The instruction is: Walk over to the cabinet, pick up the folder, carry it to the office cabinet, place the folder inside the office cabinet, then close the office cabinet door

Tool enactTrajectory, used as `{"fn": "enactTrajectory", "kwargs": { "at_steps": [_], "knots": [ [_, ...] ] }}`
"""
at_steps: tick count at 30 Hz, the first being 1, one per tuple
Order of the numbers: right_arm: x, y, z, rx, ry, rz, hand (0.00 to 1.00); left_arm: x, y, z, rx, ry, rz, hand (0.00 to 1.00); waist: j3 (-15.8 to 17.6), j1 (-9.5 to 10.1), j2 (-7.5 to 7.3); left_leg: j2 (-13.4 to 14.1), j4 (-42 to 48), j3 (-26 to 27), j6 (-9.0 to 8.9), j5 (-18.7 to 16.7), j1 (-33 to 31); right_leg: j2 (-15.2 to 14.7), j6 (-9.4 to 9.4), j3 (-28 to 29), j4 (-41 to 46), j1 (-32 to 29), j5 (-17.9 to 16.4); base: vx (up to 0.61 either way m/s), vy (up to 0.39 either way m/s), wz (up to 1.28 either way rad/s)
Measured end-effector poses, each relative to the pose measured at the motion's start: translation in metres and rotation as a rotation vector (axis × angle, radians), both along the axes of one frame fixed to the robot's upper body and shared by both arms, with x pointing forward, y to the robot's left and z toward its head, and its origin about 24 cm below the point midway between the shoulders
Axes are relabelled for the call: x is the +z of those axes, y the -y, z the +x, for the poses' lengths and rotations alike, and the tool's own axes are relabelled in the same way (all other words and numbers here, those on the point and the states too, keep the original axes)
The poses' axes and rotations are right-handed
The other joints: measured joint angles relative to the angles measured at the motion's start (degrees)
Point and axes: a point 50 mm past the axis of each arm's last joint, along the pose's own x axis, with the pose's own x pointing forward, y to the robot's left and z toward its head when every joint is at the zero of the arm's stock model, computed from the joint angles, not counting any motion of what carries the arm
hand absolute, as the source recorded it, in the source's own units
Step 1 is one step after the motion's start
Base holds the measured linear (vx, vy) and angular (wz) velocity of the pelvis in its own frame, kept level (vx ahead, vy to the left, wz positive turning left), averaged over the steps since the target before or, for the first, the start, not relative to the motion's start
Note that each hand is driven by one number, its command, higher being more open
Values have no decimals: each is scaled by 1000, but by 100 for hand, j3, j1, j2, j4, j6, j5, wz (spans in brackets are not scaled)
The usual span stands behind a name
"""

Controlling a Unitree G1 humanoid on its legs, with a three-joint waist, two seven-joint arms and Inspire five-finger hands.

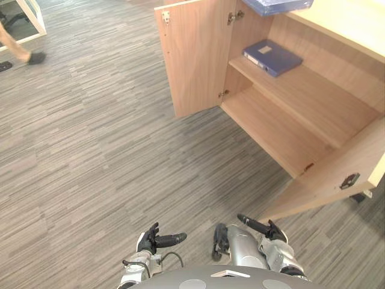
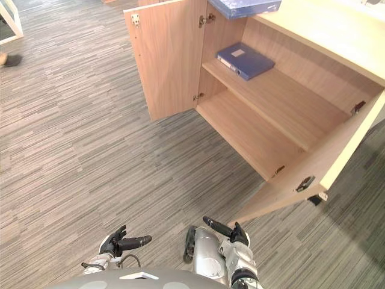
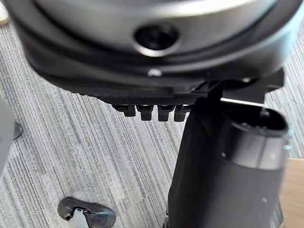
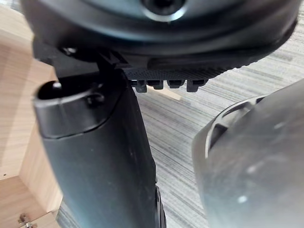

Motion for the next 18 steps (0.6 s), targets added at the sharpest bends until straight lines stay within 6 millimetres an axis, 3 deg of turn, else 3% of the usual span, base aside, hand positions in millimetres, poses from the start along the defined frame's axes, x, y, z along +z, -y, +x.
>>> {"fn": "enactTrajectory", "kwargs": {
  "at_steps": [2,5,7,8,9,11,12,14,15,16,17,18],
  "knots": [
    [0,2,-2,-25,-4,2,100,-1,3,-3,38,-10,-17,100,-25,-100,105,169,112,-99,-26,19,-42,150,26,-197,-284,221,-27,254,-117,31],
    [-3,4,-12,-38,-25,1,100,-3,4,-7,46,-29,-23,100,-143,-104,167,376,514,-276,-291,173,-193,429,33,-319,-768,566,-7,223,-27,12],
    [-5,5,-17,-41,-42,-1,100,-4,4,-8,47,-36,-22,100,-309,-112,226,454,1396,-386,-826,483,-643,644,-17,-315,-1337,894,123,254,-5,-6],
    [-5,5,-18,-42,-46,-3,100,-4,4,-8,47,-39,-22,100,-322,-106,249,473,1699,-400,-1010,604,-767,709,-35,-296,-1497,1010,149,294,-19,-16],
    [-6,6,-22,-42,-55,-6,100,-4,3,-9,47,-42,-21,100,-336,-107,279,485,2230,-412,-1147,876,-979,794,-44,-257,-1681,1180,172,332,-49,-25],
    [-5,6,-22,-15,-56,-16,100,-3,-4,-8,44,-43,1,100,-303,-90,242,651,3931,-163,-1340,2291,-1746,928,-83,-66,-2189,1753,186,413,-64,-34],
    [-6,5,-22,-9,-58,-17,100,-3,-7,-8,43,-42,11,100,-298,-94,239,787,4432,37,-1293,2227,-1966,959,-88,-26,-2287,1903,184,302,-50,-36],
    [-7,0,-22,12,-75,-16,100,-1,-14,-6,40,-34,43,100,-225,-48,111,1188,5542,841,-917,1433,-2491,969,-81,234,-2614,2515,191,286,-29,-46],
    [-8,-4,-21,37,-86,-13,100,1,-18,-2,39,-18,62,100,-189,4,33,1287,5664,1171,-675,945,-2695,898,-77,391,-2721,2777,193,247,27,-56],
    [-8,-5,-20,48,-89,-14,100,2,-19,0,42,-6,69,100,-175,51,11,1307,5618,1308,-580,712,-2815,851,-73,464,-2732,2868,195,342,121,-77],
    [-9,-6,-19,52,-93,-10,100,5,-22,5,51,21,84,100,-137,118,-46,1335,5252,1605,-509,251,-3091,710,-68,626,-2730,3067,198,287,148,-63],
    [-9,-7,-19,54,-94,-9,100,6,-23,6,53,31,89,100,-123,128,-69,1327,4993,1679,-488,120,-3189,642,-67,697,-2725,3138,198,356,207,-69]
  ]
}}
